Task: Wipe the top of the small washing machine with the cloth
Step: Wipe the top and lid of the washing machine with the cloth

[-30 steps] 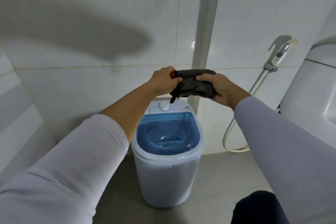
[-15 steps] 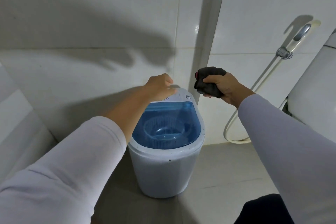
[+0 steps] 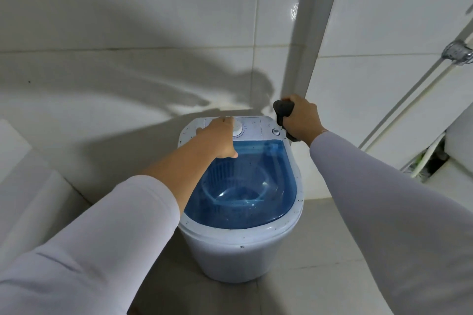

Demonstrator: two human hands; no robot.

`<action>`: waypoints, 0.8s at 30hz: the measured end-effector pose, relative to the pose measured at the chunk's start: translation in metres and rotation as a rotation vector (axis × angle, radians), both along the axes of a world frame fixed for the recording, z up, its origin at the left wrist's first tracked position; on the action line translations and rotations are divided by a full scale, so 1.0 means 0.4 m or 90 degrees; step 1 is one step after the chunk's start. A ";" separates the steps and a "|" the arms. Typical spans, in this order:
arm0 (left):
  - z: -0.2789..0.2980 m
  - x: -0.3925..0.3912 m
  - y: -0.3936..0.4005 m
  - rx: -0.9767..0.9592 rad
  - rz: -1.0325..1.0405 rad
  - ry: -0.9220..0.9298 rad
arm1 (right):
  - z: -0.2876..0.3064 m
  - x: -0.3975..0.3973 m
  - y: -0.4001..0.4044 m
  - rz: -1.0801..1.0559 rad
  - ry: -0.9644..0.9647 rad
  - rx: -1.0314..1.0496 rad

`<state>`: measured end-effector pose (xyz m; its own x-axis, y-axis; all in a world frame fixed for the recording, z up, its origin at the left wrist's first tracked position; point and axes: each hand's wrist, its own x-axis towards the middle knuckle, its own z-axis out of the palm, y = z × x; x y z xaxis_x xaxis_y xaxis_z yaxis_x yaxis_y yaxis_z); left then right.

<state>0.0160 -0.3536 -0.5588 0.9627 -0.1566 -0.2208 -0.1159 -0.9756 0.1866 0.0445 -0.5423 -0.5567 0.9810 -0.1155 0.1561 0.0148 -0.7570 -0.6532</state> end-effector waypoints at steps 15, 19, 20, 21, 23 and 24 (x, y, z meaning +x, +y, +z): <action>-0.020 0.026 -0.010 0.042 -0.011 0.027 | -0.035 0.079 0.018 0.126 0.081 -0.200; -0.023 0.025 -0.015 0.056 -0.012 0.026 | -0.035 0.049 0.011 0.179 0.056 -0.221; -0.022 0.024 -0.016 0.059 -0.011 0.024 | -0.036 0.041 0.011 0.193 0.055 -0.230; -0.023 0.024 -0.016 0.063 -0.011 0.021 | -0.037 0.035 0.012 0.205 0.054 -0.238; -0.025 0.025 -0.019 0.069 -0.008 0.019 | -0.036 0.020 0.013 0.221 0.053 -0.255; -0.026 0.025 -0.020 0.069 -0.005 0.017 | -0.036 0.012 0.013 0.228 0.049 -0.266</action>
